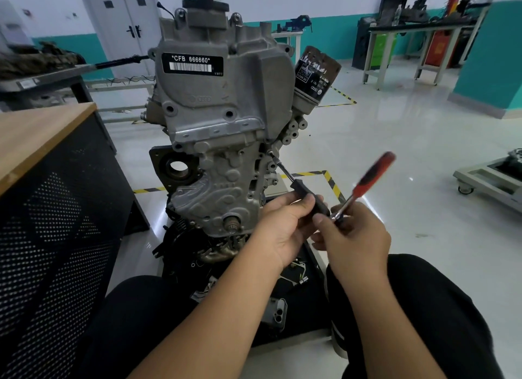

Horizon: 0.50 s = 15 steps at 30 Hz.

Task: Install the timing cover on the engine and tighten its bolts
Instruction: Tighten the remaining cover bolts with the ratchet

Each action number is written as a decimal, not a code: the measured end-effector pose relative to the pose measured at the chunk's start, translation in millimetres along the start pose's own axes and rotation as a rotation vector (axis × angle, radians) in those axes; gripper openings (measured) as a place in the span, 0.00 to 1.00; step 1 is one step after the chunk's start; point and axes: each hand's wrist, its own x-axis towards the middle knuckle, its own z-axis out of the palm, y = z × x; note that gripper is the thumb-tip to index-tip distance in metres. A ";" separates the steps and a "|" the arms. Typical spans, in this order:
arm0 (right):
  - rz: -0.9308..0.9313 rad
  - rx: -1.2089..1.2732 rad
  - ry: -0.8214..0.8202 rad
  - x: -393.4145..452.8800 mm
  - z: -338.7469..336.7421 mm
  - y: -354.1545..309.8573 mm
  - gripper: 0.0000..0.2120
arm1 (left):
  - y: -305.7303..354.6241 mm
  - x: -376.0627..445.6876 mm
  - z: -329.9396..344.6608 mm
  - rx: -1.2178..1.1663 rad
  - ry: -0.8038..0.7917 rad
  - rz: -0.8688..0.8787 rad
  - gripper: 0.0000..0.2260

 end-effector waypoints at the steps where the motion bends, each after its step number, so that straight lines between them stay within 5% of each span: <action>1: -0.052 -0.090 0.036 -0.6 1.4 3.0 0.12 | -1.1 0.8 1.7 0.019 0.016 0.003 0.09; 4: 0.108 0.238 -0.024 -8.3 8.8 3.9 0.11 | -0.5 0.1 1.6 0.071 0.037 -0.012 0.04; 6: 0.275 0.491 -0.086 -10.3 11.9 0.3 0.09 | 1.6 -2.3 -1.2 0.105 0.039 -0.032 0.10; 11: 0.323 0.407 -0.093 -10.6 14.6 -0.9 0.18 | 0.6 -1.1 -0.5 0.023 0.072 -0.012 0.14; 15: 0.163 0.149 0.058 -9.8 13.9 4.5 0.10 | -3.3 1.9 -1.8 0.030 0.116 -0.003 0.17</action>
